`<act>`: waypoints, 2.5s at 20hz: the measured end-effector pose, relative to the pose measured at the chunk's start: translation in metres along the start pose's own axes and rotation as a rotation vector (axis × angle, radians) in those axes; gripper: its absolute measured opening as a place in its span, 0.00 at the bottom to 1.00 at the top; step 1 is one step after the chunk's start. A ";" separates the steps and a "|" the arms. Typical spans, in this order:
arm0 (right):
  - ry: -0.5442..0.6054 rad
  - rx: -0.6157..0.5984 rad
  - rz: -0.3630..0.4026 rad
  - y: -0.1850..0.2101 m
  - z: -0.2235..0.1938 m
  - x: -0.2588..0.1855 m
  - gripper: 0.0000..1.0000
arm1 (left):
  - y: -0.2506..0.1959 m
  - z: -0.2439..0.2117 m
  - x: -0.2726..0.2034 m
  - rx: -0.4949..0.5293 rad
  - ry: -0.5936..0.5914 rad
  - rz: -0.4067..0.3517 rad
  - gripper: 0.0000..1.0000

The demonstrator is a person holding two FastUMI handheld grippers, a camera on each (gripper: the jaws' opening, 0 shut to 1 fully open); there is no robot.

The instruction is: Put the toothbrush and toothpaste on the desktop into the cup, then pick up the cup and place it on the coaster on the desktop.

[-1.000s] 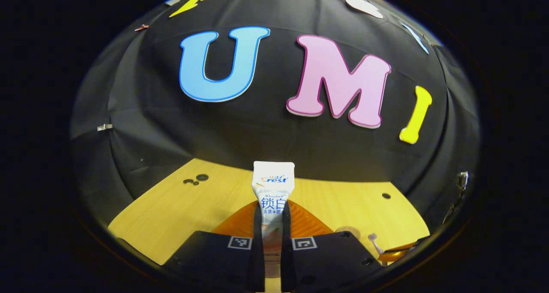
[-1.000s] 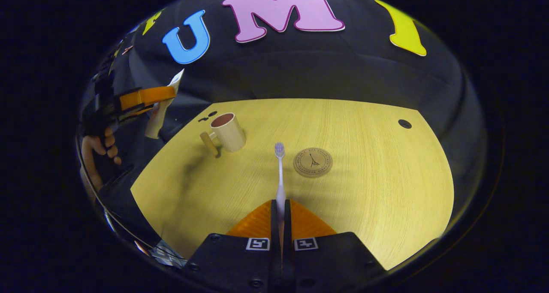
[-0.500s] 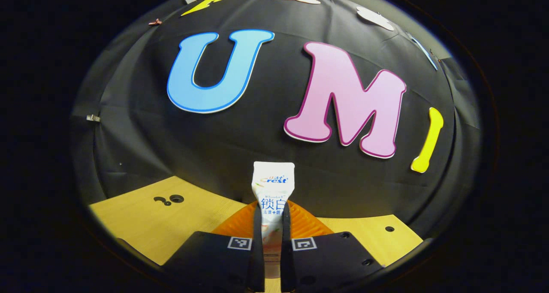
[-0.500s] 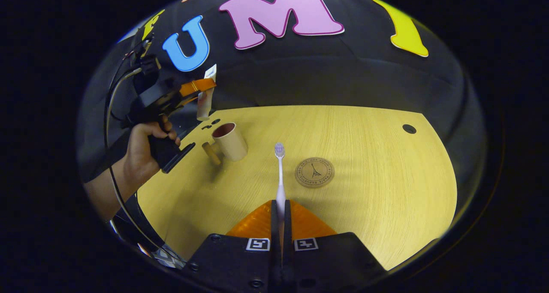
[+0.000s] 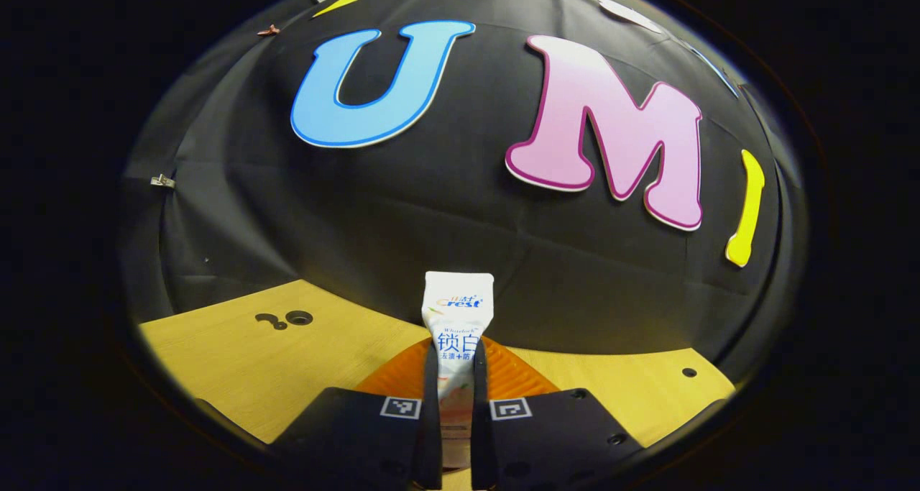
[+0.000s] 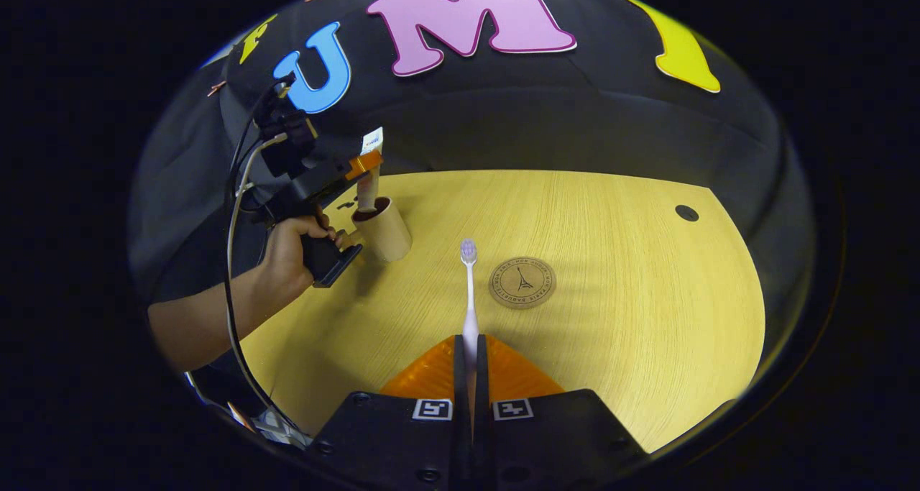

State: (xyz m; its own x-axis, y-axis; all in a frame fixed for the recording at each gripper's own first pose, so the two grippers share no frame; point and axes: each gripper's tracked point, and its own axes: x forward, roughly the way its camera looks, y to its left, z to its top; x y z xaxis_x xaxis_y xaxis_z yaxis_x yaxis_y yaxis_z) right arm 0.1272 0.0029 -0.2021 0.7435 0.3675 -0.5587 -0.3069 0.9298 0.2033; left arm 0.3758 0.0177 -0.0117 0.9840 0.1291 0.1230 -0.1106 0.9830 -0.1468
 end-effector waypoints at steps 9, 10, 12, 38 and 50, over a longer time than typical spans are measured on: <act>-0.018 0.017 0.002 0.005 0.008 0.013 0.06 | 0.020 -0.032 -0.004 0.019 0.058 0.052 0.24; -0.021 0.013 0.005 0.007 0.009 0.015 0.06 | 0.023 -0.033 -0.007 0.020 0.066 0.060 0.31; -0.033 0.015 0.015 0.012 0.015 0.016 0.06 | 0.028 -0.030 -0.020 0.032 0.081 0.071 0.62; -0.511 0.023 0.161 0.155 0.218 0.145 0.06 | 0.121 -0.064 -0.305 0.007 0.256 0.200 0.98; -0.669 0.027 0.130 0.164 0.216 0.198 0.06 | 0.193 -0.092 -0.340 -0.029 0.266 0.367 0.98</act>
State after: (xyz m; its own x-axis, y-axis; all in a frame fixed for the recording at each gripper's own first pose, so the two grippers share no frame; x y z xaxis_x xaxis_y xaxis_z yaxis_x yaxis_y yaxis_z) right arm 0.3524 0.2328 -0.1056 0.9114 0.4021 0.0873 -0.4105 0.8740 0.2601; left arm 0.0330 0.1514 -0.1723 0.8824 0.4269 -0.1978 -0.4589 0.8737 -0.1615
